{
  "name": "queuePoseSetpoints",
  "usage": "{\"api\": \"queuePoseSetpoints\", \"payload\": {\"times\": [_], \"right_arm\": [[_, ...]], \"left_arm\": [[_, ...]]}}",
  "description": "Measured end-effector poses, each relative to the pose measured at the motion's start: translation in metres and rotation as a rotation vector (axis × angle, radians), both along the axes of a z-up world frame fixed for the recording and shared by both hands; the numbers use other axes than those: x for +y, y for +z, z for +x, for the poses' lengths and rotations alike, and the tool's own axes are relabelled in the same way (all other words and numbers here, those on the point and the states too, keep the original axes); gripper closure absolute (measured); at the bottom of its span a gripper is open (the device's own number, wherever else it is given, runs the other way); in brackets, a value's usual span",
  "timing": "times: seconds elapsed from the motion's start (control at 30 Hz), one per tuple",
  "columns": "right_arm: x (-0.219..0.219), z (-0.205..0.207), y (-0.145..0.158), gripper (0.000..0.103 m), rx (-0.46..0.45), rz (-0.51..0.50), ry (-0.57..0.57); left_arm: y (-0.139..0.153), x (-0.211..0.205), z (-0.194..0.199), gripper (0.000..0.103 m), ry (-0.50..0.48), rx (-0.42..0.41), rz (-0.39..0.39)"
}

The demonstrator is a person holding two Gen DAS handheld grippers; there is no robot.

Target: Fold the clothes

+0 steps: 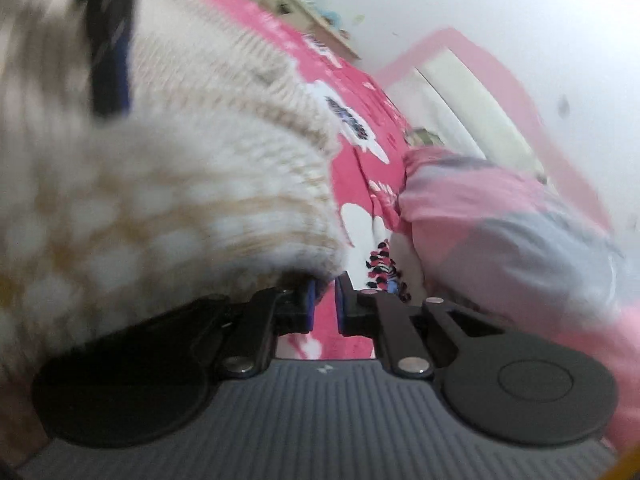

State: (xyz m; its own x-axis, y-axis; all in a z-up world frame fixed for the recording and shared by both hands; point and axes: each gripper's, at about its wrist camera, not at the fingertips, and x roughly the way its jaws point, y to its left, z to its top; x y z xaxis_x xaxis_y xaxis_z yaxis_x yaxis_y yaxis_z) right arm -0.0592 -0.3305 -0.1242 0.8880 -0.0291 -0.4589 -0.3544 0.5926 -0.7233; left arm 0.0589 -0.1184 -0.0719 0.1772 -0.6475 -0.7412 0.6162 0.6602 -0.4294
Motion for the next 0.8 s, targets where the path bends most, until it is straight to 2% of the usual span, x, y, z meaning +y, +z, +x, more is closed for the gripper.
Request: {"api": "queuePoseSetpoints", "payload": {"times": [0.1, 0.2, 0.27, 0.37, 0.43, 0.5, 0.53, 0.6, 0.7, 0.77, 0.8], "right_arm": [[-0.009, 0.004, -0.02, 0.091, -0.006, -0.058, 0.033], [-0.008, 0.001, -0.015, 0.084, -0.057, -0.165, 0.095], [-0.013, 0.003, -0.01, 0.077, -0.053, -0.161, 0.114], [-0.02, 0.005, -0.019, 0.074, -0.007, -0.189, 0.156], [-0.021, 0.007, -0.01, 0.072, 0.023, -0.178, 0.107], [-0.029, 0.009, 0.003, 0.072, 0.043, -0.15, -0.006], [-0.033, 0.009, 0.01, 0.072, 0.057, -0.119, -0.055], [-0.045, 0.002, 0.037, 0.073, 0.074, 0.004, -0.179], [-0.061, -0.022, 0.091, 0.073, 0.093, 0.348, -0.288], [-0.067, -0.038, 0.118, 0.077, 0.148, 0.667, -0.257], [-0.067, -0.042, 0.119, 0.079, 0.188, 0.775, -0.233]], "left_arm": [[0.003, -0.002, -0.002, 0.083, -0.009, -0.026, 0.02], [0.016, -0.003, -0.006, 0.081, -0.018, -0.086, 0.012], [0.024, -0.007, -0.005, 0.08, -0.029, -0.117, -0.019], [0.027, -0.026, -0.001, 0.076, -0.058, -0.135, -0.046], [0.018, -0.046, -0.002, 0.071, -0.118, -0.151, 0.019], [0.002, -0.058, -0.001, 0.076, -0.144, -0.164, 0.122], [-0.001, -0.057, -0.002, 0.076, -0.139, -0.156, 0.122], [-0.001, -0.048, 0.003, 0.076, -0.118, -0.115, 0.085], [-0.006, -0.034, 0.01, 0.08, -0.104, -0.07, 0.053], [-0.009, -0.029, 0.013, 0.081, -0.108, -0.065, 0.041], [-0.009, -0.028, 0.013, 0.081, -0.111, -0.064, 0.036]]}}
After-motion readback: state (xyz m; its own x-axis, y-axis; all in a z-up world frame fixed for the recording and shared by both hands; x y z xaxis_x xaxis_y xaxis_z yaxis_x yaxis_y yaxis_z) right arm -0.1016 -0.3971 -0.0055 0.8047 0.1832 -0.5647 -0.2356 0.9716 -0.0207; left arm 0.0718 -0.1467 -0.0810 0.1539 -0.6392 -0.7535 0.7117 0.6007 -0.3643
